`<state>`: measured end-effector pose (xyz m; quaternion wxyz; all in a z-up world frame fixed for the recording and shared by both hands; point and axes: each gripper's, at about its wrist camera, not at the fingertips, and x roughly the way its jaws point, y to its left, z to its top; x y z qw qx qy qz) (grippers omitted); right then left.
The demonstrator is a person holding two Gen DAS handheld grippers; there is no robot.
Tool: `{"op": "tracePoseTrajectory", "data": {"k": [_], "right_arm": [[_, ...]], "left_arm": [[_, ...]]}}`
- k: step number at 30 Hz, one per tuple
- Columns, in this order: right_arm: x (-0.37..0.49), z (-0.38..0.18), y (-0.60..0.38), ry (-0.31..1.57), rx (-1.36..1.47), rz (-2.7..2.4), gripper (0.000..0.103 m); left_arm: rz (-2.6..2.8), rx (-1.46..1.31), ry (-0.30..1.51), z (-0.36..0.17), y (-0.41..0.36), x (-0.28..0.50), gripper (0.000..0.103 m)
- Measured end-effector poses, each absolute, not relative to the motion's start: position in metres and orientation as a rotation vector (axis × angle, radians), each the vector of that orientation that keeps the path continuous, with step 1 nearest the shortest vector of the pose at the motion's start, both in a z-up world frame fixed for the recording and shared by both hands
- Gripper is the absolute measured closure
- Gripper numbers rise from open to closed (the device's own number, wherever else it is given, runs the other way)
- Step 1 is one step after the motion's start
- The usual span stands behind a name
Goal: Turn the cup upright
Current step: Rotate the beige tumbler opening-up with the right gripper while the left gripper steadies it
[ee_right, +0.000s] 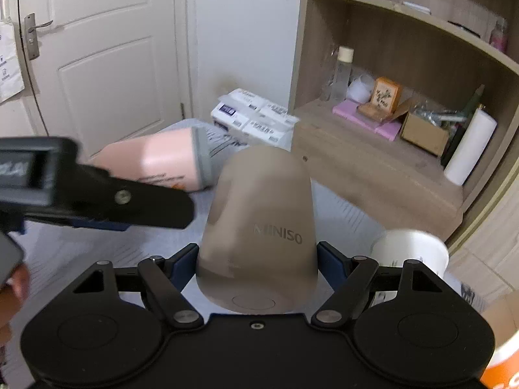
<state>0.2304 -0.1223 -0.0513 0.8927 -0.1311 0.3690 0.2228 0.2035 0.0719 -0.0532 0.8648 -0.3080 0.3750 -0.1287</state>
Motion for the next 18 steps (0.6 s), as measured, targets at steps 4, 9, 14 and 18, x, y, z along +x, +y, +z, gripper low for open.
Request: {"op": "tracePoseTrajectory", "data": {"k": [4, 9, 14, 18], "right_arm": [[0.214, -0.049, -0.127, 0.776, -0.245, 0.480, 0.021], [0.194, -0.050, -0.140, 0.835, -0.167, 0.483, 0.021], [0.175, -0.049, -0.157, 0.931, -0.030, 0.490, 0.021], [0.162, -0.051, -0.166, 0.984, 0.013, 0.511, 0.021]], "left_arm": [[-0.285, -0.678, 0.805, -0.056, 0.071, 0.195, 0.001], [-0.338, -0.694, 0.813, -0.057, 0.067, 0.179, 0.002], [-0.384, -0.609, 0.800, -0.055, 0.053, 0.158, 0.001], [-0.440, -0.663, 0.879, -0.061, 0.050, 0.151, 0.001]]}}
